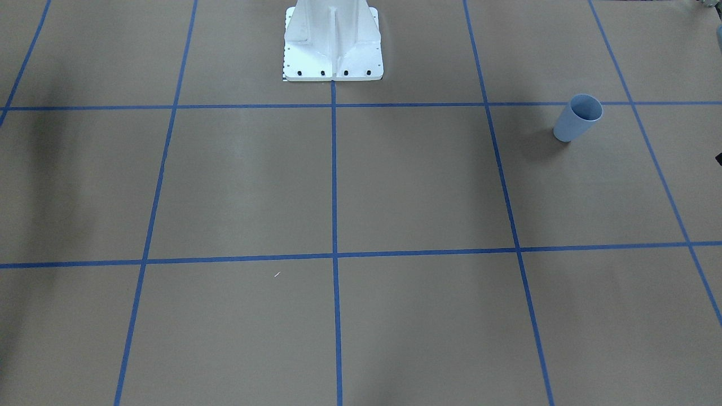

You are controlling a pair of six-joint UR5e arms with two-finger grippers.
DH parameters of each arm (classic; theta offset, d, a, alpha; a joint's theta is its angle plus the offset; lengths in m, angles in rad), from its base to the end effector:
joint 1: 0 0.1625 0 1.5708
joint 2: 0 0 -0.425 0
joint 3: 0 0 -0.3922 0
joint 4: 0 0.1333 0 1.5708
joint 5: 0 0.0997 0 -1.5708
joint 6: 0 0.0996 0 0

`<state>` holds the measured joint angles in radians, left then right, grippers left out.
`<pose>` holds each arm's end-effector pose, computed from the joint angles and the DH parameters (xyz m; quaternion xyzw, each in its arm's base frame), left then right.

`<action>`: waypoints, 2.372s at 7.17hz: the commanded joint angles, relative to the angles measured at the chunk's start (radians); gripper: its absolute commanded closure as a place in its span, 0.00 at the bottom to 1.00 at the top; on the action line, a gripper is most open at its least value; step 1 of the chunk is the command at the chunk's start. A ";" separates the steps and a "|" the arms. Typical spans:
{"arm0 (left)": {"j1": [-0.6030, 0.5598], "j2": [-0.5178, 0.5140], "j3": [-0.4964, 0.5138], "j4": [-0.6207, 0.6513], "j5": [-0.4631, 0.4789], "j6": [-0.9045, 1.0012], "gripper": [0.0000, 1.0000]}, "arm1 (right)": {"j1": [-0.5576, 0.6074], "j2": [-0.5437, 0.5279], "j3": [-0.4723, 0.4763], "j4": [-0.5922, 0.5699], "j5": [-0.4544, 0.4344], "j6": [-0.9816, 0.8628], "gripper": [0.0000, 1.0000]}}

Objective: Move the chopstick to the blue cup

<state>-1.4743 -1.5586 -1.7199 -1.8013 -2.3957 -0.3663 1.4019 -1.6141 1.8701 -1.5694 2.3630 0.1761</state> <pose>-0.0116 -0.5041 0.5612 0.0725 0.4220 -0.0486 0.9024 -0.0184 -0.4790 0.5301 0.0510 -0.3973 -0.0462 0.9151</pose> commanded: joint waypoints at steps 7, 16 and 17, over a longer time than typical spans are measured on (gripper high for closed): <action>0.417 0.216 -0.221 -0.127 0.085 -0.360 0.02 | -0.010 0.000 0.017 0.002 0.070 0.009 0.00; 0.534 0.371 -0.185 -0.351 0.089 -0.387 0.06 | -0.020 -0.001 0.021 0.002 0.076 0.011 0.00; 0.534 0.364 -0.182 -0.351 0.087 -0.390 0.33 | -0.020 -0.001 0.023 0.003 0.076 0.011 0.00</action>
<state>-0.9445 -1.1884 -1.9084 -2.1522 -2.3074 -0.7539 1.3825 -1.6153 1.8917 -1.5673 2.4390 0.1866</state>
